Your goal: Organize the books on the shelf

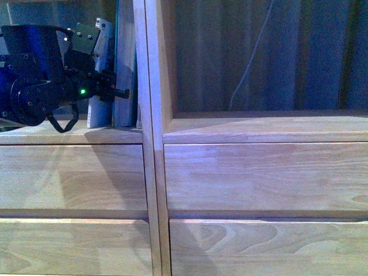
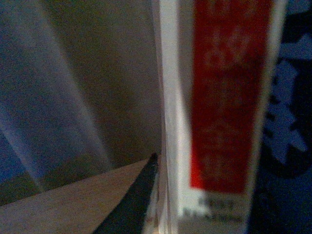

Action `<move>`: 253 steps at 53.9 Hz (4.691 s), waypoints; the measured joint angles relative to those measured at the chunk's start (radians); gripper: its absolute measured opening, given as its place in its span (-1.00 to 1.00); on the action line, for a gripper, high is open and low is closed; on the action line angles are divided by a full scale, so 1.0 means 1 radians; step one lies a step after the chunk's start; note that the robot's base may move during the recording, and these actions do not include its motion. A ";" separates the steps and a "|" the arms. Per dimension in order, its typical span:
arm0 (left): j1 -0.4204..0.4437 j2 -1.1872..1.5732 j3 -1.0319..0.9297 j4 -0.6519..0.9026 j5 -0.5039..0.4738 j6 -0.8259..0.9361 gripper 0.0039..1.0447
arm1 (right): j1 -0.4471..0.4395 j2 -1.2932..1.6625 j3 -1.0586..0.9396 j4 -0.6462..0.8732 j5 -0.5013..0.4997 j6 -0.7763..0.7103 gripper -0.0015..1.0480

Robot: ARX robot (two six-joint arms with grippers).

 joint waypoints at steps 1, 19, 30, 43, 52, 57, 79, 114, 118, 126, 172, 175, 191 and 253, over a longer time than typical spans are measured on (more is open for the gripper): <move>0.000 -0.002 -0.005 0.005 0.000 0.000 -0.03 | 0.000 0.000 0.000 0.000 0.000 0.000 0.87; -0.006 -0.196 -0.352 0.149 -0.056 -0.063 0.90 | 0.000 0.000 0.000 0.000 0.000 0.000 0.87; -0.055 -0.478 -0.733 0.266 -0.103 -0.124 0.87 | 0.000 0.000 0.000 0.000 0.000 0.000 0.87; -0.010 -0.954 -1.200 0.213 -0.181 -0.182 0.87 | 0.000 0.000 0.000 0.000 0.000 0.000 0.87; 0.026 -1.308 -1.423 0.059 -0.127 -0.240 0.87 | 0.000 0.000 0.000 0.000 0.000 0.000 0.87; 0.023 -1.508 -1.517 -0.060 -0.116 -0.264 0.86 | 0.000 0.000 0.000 0.000 0.000 0.000 0.87; 0.092 -1.817 -1.698 -0.348 -0.178 -0.285 -0.43 | 0.140 -0.233 -0.167 -0.447 0.148 -0.217 -0.21; 0.093 -2.004 -1.845 -0.378 -0.176 -0.288 -0.96 | 0.378 -0.511 -0.427 -0.456 0.372 -0.237 -0.94; 0.093 -2.025 -1.855 -0.390 -0.177 -0.288 -0.96 | 0.381 -0.541 -0.443 -0.470 0.381 -0.236 -0.94; 0.093 -2.065 -1.868 -0.414 -0.177 -0.288 -0.96 | 0.382 -0.603 -0.467 -0.507 0.381 -0.236 -0.94; 0.093 -2.266 -1.903 -0.577 -0.176 -0.288 -0.96 | 0.383 -0.960 -0.517 -0.809 0.381 -0.237 -0.94; 0.093 -2.266 -1.903 -0.577 -0.176 -0.288 -0.96 | 0.383 -0.971 -0.517 -0.813 0.383 -0.237 -0.94; 0.093 -2.266 -1.903 -0.577 -0.177 -0.288 -0.96 | 0.383 -0.974 -0.517 -0.815 0.382 -0.237 -0.94; 0.093 -2.266 -1.903 -0.577 -0.177 -0.288 0.87 | 0.383 -0.974 -0.517 -0.815 0.382 -0.239 0.87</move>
